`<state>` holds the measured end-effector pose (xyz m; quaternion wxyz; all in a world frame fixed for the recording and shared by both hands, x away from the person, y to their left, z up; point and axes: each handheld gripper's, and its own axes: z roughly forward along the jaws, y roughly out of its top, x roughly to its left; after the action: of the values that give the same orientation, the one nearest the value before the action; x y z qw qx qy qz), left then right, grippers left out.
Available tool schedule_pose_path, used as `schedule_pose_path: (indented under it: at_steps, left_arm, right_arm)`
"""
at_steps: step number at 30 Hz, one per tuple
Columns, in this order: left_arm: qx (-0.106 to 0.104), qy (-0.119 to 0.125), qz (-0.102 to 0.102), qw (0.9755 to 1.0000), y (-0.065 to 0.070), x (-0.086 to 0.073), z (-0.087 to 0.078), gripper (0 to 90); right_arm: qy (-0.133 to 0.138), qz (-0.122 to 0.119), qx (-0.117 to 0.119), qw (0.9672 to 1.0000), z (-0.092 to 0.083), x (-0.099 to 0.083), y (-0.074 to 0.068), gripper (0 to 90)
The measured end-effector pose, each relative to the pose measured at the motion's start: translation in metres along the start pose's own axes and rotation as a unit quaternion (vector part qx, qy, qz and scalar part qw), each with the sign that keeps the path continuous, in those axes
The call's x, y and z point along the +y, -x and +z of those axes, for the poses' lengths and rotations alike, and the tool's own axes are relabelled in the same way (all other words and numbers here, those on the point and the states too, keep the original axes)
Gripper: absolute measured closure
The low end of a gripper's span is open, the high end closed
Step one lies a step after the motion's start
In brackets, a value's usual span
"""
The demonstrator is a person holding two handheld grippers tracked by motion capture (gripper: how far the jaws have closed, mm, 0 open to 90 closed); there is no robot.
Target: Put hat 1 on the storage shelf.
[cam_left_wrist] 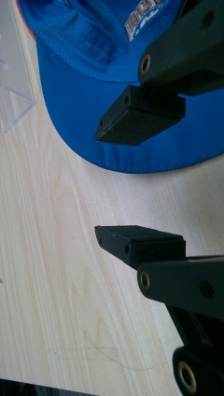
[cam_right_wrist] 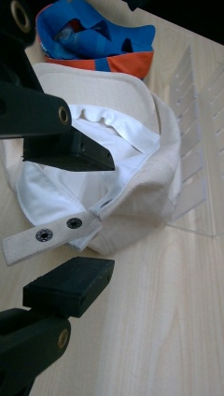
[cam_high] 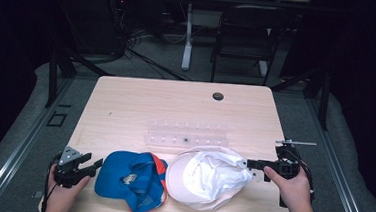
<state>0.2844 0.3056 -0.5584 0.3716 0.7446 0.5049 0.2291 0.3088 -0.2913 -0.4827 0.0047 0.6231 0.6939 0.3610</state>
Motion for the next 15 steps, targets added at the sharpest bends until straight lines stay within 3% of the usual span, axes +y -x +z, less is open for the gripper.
schedule_pose_path:
  at_steps: [8,15]
  left_arm:
    - [0.002,-0.002,0.001,1.0,-0.001,0.0,0.0,48.1]
    - [0.001,-0.002,0.0,1.0,-0.001,0.0,0.0,48.1]
  right_arm:
    - [-0.041,0.006,-0.002,0.9991,0.012,0.0,0.004,45.5]
    - [-0.064,0.029,0.018,0.9974,0.022,-0.001,0.01,45.2]
